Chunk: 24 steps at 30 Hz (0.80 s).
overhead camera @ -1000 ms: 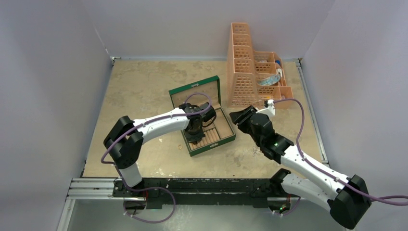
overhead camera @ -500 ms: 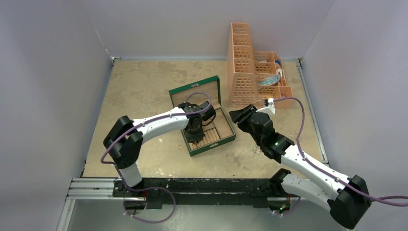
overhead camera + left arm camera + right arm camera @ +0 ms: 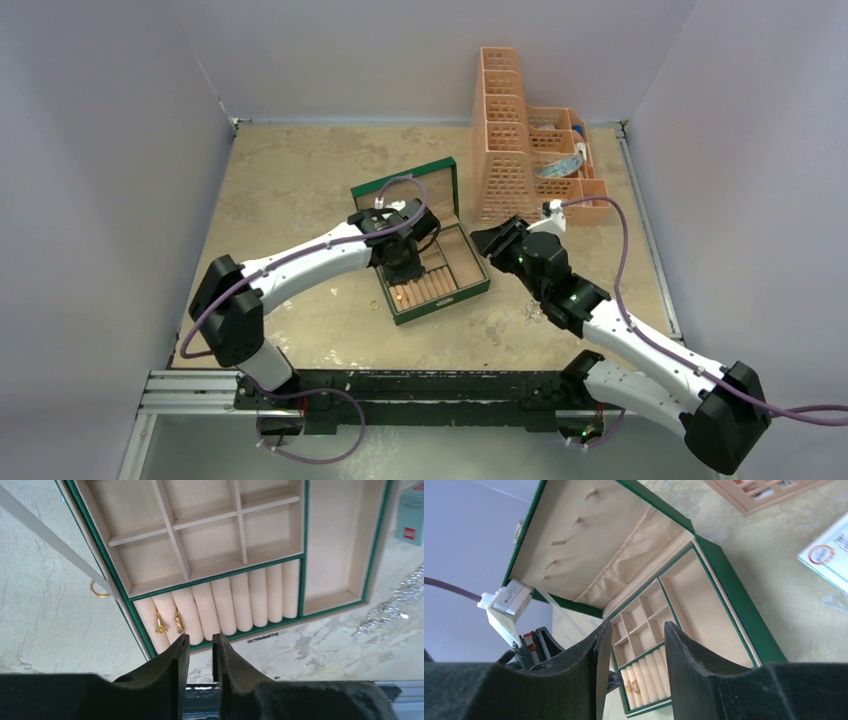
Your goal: Organize the mixed jewelry
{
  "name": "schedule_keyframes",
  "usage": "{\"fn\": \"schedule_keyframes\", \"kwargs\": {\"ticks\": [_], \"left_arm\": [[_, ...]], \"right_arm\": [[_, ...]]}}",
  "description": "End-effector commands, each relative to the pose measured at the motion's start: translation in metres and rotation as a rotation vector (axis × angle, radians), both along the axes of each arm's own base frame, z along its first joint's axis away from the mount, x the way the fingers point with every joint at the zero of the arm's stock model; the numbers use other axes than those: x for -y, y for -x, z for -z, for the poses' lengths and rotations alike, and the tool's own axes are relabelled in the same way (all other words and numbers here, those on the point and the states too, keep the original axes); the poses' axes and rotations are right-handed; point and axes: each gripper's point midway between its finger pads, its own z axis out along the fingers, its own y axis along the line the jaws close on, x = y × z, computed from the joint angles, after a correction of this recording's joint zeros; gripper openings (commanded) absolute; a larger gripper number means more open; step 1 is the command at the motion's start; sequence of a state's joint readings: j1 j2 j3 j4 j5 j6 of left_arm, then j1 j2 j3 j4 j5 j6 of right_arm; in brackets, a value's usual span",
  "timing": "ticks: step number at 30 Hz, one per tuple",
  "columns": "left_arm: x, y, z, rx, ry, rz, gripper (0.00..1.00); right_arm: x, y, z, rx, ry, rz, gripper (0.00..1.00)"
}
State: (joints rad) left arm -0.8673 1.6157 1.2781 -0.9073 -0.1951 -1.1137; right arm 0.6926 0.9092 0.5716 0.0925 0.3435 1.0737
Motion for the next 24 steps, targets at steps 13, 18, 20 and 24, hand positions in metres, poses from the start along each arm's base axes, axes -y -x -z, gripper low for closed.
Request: {"fn": "schedule_keyframes", "kwargs": {"ticks": [13, 18, 20, 24], "left_arm": [[-0.109, 0.036, -0.01, 0.146, 0.096, -0.2, 0.46], [-0.116, 0.037, 0.018, 0.097, 0.094, -0.22, 0.48], [-0.113, 0.031, 0.027, 0.077, 0.106, -0.204, 0.48], [-0.101, 0.014, 0.041, 0.052, 0.157, -0.15, 0.42]], "right_arm": [[-0.075, 0.006, -0.002, 0.095, 0.025, -0.359, 0.47], [-0.08, 0.0, -0.001, 0.085, 0.036, -0.356, 0.46], [-0.081, -0.001, 0.0, 0.081, 0.042, -0.354, 0.46], [-0.075, -0.003, 0.001, 0.078, 0.058, -0.33, 0.46]]}}
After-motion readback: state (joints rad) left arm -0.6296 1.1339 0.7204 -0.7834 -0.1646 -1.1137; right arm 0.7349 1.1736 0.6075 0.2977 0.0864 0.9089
